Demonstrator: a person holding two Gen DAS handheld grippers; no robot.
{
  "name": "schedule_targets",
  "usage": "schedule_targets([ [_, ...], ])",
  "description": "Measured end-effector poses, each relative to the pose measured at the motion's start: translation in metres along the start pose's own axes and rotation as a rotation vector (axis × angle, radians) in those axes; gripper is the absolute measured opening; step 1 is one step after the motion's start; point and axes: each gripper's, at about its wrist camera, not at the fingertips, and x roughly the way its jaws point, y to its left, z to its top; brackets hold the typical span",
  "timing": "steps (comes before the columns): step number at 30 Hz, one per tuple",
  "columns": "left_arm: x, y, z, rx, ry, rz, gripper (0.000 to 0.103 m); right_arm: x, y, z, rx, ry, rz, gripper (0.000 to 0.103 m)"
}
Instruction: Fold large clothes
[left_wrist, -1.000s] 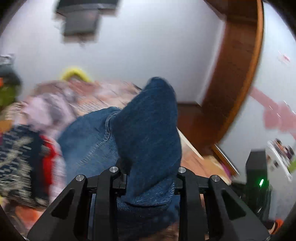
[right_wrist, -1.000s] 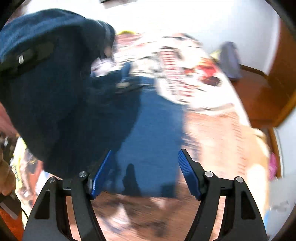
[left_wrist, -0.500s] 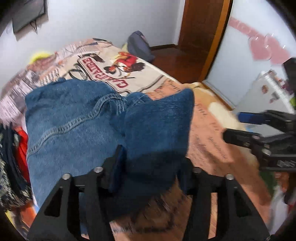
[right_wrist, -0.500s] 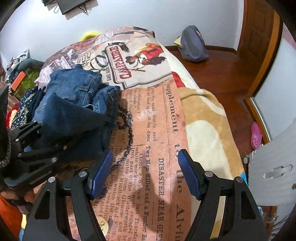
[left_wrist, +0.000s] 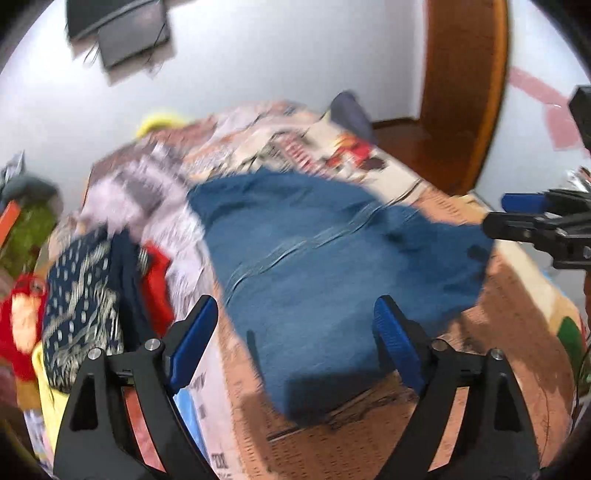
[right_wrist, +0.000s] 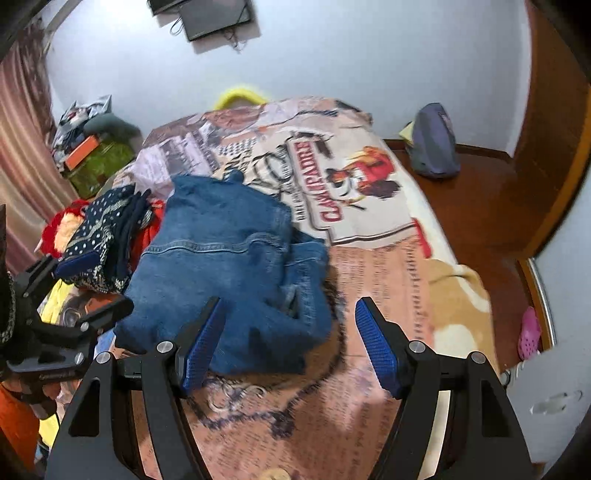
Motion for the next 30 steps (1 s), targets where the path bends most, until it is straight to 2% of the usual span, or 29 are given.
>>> schedule_targets([
  [3, 0.022, 0.013, -0.017, -0.030, 0.079, -0.020, 0.087, 0.023, 0.001, -0.006, -0.007, 0.060, -0.011, 0.069],
  [6, 0.029, 0.020, -0.035, -0.064, 0.078, -0.075, 0.089, 0.045, -0.013, -0.019, 0.004, 0.124, -0.041, 0.069],
  [11, 0.035, 0.026, -0.054, -0.128, 0.069, -0.119, 0.093, 0.054, -0.052, -0.053, 0.155, 0.151, 0.049, 0.079],
  [15, 0.033, 0.027, -0.058, -0.166, 0.074, -0.129, 0.093, 0.052, -0.052, -0.063, 0.166, 0.175, 0.032, 0.079],
  [21, 0.018, 0.019, -0.054, -0.102, 0.053, -0.066, 0.093, 0.031, -0.034, -0.047, 0.046, 0.151, -0.064, 0.079],
  [25, 0.009, 0.016, -0.048, -0.039, 0.033, -0.015, 0.093, 0.021, -0.028, -0.032, 0.027, 0.105, -0.040, 0.080],
  [30, 0.004, 0.025, -0.032, -0.026, -0.005, 0.055, 0.093, 0.024, -0.020, -0.014, 0.026, 0.077, 0.015, 0.081],
])
